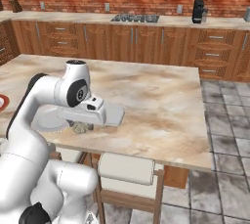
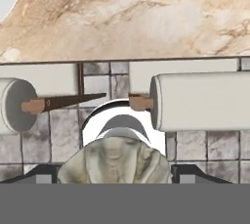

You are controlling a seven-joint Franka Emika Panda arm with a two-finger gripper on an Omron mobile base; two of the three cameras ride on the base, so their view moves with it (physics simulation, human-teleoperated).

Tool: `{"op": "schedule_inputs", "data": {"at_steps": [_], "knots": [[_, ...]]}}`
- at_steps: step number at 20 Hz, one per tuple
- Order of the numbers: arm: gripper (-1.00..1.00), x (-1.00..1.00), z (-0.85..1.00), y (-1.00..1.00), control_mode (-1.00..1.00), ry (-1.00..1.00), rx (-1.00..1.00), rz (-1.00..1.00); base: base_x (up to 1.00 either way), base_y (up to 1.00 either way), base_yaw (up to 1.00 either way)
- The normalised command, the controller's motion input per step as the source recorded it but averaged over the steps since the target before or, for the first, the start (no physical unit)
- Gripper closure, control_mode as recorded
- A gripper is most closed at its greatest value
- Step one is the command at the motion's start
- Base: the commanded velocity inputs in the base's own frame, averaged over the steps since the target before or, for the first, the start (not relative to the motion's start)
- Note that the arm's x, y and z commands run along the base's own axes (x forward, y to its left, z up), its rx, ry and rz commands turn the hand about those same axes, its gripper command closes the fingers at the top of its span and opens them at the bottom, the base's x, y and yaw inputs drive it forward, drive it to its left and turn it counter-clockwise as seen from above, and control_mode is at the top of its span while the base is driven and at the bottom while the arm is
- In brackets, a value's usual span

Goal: Place two dumplings into each of the tupperware containers and then place the containers in the fridge.

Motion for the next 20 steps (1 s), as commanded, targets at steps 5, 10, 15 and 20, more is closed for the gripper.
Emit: {"op": "schedule_inputs", "data": {"at_steps": [5,10,15,20], "knots": [[1.00,1.00,0.00,0.00,-1.00,0.00,0.00,0.00,0.00,0.00,0.00],[1.00,1.00,-0.02,-0.02,-1.00,0.01,0.00,0.00,0.00,0.00,0.00],[1.00,1.00,-0.26,0.00,-1.00,0.04,0.00,0.00,0.00,0.00,0.00],[1.00,1.00,-0.49,0.00,-1.00,0.04,0.00,0.00,0.00,0.00,0.00]]}}
